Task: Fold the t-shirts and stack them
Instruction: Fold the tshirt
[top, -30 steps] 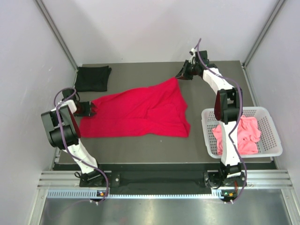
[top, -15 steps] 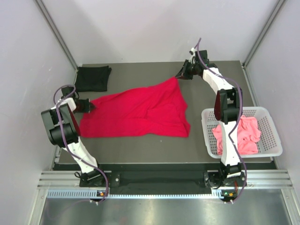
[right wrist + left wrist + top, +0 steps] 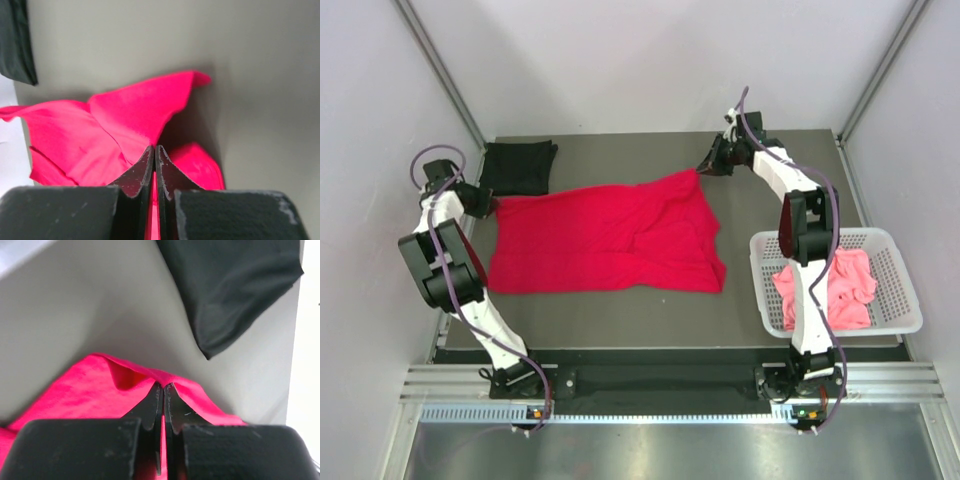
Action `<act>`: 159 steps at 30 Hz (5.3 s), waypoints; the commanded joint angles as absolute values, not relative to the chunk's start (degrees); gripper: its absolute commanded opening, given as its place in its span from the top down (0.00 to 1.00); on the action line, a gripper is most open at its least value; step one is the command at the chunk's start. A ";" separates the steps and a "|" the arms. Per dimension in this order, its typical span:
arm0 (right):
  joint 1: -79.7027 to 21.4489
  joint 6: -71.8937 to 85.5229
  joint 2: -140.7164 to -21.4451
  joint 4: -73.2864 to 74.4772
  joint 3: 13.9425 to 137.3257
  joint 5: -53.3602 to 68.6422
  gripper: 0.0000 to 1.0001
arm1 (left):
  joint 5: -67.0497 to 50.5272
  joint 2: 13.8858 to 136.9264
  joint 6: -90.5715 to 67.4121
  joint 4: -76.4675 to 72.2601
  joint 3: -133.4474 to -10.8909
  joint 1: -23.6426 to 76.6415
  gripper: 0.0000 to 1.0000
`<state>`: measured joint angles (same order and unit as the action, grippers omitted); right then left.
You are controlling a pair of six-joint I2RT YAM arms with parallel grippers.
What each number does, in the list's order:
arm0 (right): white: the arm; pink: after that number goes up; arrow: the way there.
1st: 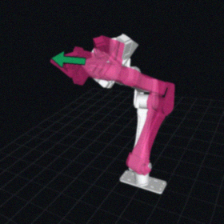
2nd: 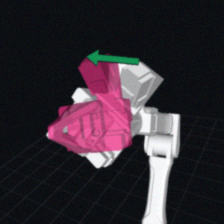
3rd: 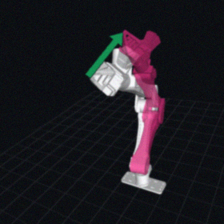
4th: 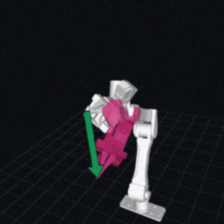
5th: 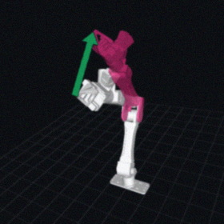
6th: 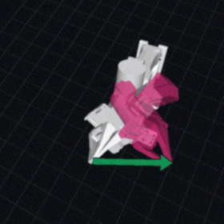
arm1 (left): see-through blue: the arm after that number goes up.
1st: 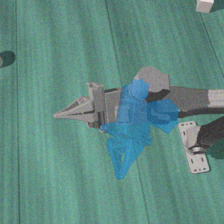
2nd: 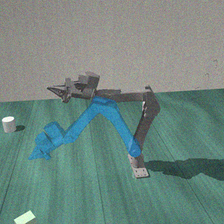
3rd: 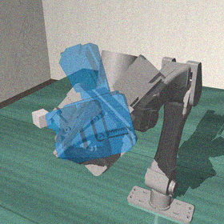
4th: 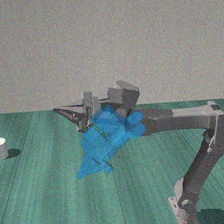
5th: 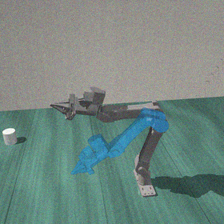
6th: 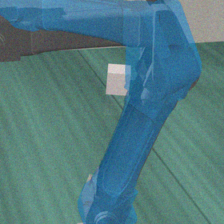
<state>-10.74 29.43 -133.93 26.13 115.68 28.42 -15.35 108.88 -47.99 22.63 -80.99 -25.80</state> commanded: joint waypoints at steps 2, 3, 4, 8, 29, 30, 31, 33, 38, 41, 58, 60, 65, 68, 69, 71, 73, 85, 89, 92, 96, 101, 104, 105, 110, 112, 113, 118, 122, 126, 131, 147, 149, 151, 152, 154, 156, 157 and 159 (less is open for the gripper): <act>-10.72 27.60 -126.39 25.23 112.16 26.81 1.00 | -15.90 110.83 -41.76 25.22 -84.99 -27.24 1.00; -10.72 27.42 -125.95 25.31 110.58 26.46 1.00 | -16.26 111.35 -41.49 25.14 -85.16 -27.42 1.00; -10.64 27.33 -125.08 25.31 109.96 26.37 1.00 | -16.43 111.62 -41.14 25.22 -85.69 -27.42 1.00; -10.20 26.89 -124.19 25.58 108.90 26.37 1.00 | -18.63 112.94 -39.90 24.79 -87.27 -27.51 1.00; -10.11 24.79 -113.73 28.74 97.40 27.51 1.00 | -17.23 106.09 -32.87 30.32 -84.82 -29.18 1.00; -10.11 24.87 -113.12 28.74 96.77 27.60 1.00 | -16.97 105.74 -33.05 30.41 -84.47 -29.44 1.00; -10.19 24.79 -112.77 28.74 96.16 27.68 1.00 | -16.70 105.21 -33.22 30.50 -83.59 -30.14 1.00; -10.19 24.44 -112.15 28.83 94.67 27.60 1.00 | -15.91 104.07 -33.22 30.41 -82.80 -30.67 1.00; -10.11 24.43 -110.22 29.35 92.64 27.60 1.00 | -15.38 102.92 -33.40 30.85 -81.30 -32.08 1.00; -10.11 24.52 -108.64 29.62 90.53 27.86 1.00 | -14.41 102.39 -32.87 31.20 -80.33 -32.25 1.00; -11.51 24.52 -101.25 30.67 77.79 30.41 1.00 | -8.26 104.59 -28.48 36.91 -78.66 -32.26 1.00; -11.86 24.70 -101.34 30.23 76.82 31.11 1.00 | -8.70 105.29 -28.30 36.65 -78.66 -32.26 1.00; -13.18 24.17 -103.01 30.23 76.47 32.25 1.00 | -8.44 107.13 -28.30 35.68 -78.75 -32.26 1.00; -13.89 23.21 -103.71 30.32 76.38 31.82 1.00 | -7.30 107.66 -27.77 35.51 -78.84 -32.26 1.00; -13.97 23.12 -104.06 30.50 76.29 31.64 1.00 | -7.12 107.75 -27.43 35.59 -78.92 -32.17 1.00; -13.97 22.85 -104.24 30.59 75.85 31.55 1.00 | -7.12 108.19 -27.25 35.94 -78.75 -32.25 1.00; -14.06 22.68 -104.59 31.54 75.59 31.38 1.00 | -7.03 108.46 -27.07 36.03 -78.05 -32.17 1.00; -14.24 20.83 -105.82 31.82 72.95 30.15 1.00 | -4.66 109.34 -25.93 35.69 -75.41 -32.26 1.00; -14.59 20.66 -106.96 31.73 73.56 30.15 1.00 | -4.93 109.42 -26.19 35.50 -75.32 -32.17 0.99; -14.85 20.39 -107.66 31.99 73.48 29.97 1.00 | -3.44 109.42 -26.10 35.86 -75.50 -32.26 0.93; -14.85 19.25 -108.72 33.92 73.83 29.45 0.99 | -1.23 107.59 -26.89 37.00 -75.76 -32.26 0.78; -14.85 16.09 -107.93 39.19 76.63 26.12 0.88 | -0.79 98.82 -30.58 37.00 -73.74 -32.08 0.67; -15.38 15.56 -106.09 40.25 79.61 24.18 0.83 | -1.67 94.68 -32.08 36.39 -72.25 -30.77 0.66; -15.55 15.30 -105.65 40.69 80.67 23.47 0.78 | -1.93 93.96 -32.25 36.30 -72.07 -29.80 0.66; -16.52 12.31 -108.01 43.85 88.92 21.36 0.70 | -2.37 94.12 -32.70 37.00 -72.07 -27.25 0.68; -17.40 12.13 -108.98 43.60 90.35 21.62 0.70 | -5.25 95.88 -32.08 36.04 -72.07 -26.81 0.69; -17.84 12.39 -109.42 43.16 91.40 22.06 0.71 | -7.36 97.02 -31.65 34.99 -72.24 -26.81 0.72; -21.08 14.67 -113.20 37.99 92.99 25.83 0.71 | -12.83 104.93 -32.17 34.02 -75.93 -23.82 0.75; -21.45 18.80 -116.10 35.60 91.15 28.74 0.73 | -10.03 108.36 -32.34 33.75 -73.14 -23.46 0.75; -21.36 17.06 -115.49 36.30 86.50 25.06 0.75 | -6.87 110.30 -31.38 35.85 -71.81 -24.43 0.75; -20.30 14.42 -115.84 35.25 82.27 19.09 0.75 | -1.68 112.93 -28.66 37.96 -72.42 -24.52 0.74; -23.73 20.46 -116.28 33.95 95.36 23.37 0.59 | 0.28 89.75 -26.02 38.15 -67.23 -11.08 0.70; -24.25 26.00 -116.46 27.35 94.40 24.52 0.58 | -1.65 88.95 -25.14 38.32 -68.20 -7.84 0.70; -26.01 27.33 -116.98 25.32 96.40 23.39 0.57 | -2.46 87.81 -24.35 38.32 -68.55 -5.98 0.70; -26.62 27.42 -118.46 25.75 97.72 21.73 0.56 | -2.63 87.37 -23.65 38.41 -68.47 -4.32 0.70; -28.12 28.04 -120.59 26.10 101.85 21.71 0.56 | -3.08 86.31 -22.85 38.41 -67.59 -2.91 0.71; -29.78 28.04 -124.00 26.89 104.75 21.45 0.56 | -3.86 85.26 -21.98 37.80 -66.45 -1.59 0.71; -30.23 27.52 -125.23 27.33 107.64 20.75 0.56 | -4.56 84.99 -21.80 37.79 -65.40 -1.50 0.71; -31.81 26.55 -128.31 29.25 110.38 20.04 0.56 | -5.36 84.03 -21.53 37.44 -64.43 -0.97 0.71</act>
<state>-29.34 26.22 -125.23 29.08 105.60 21.47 -3.64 87.39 -23.55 38.13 -65.89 -1.41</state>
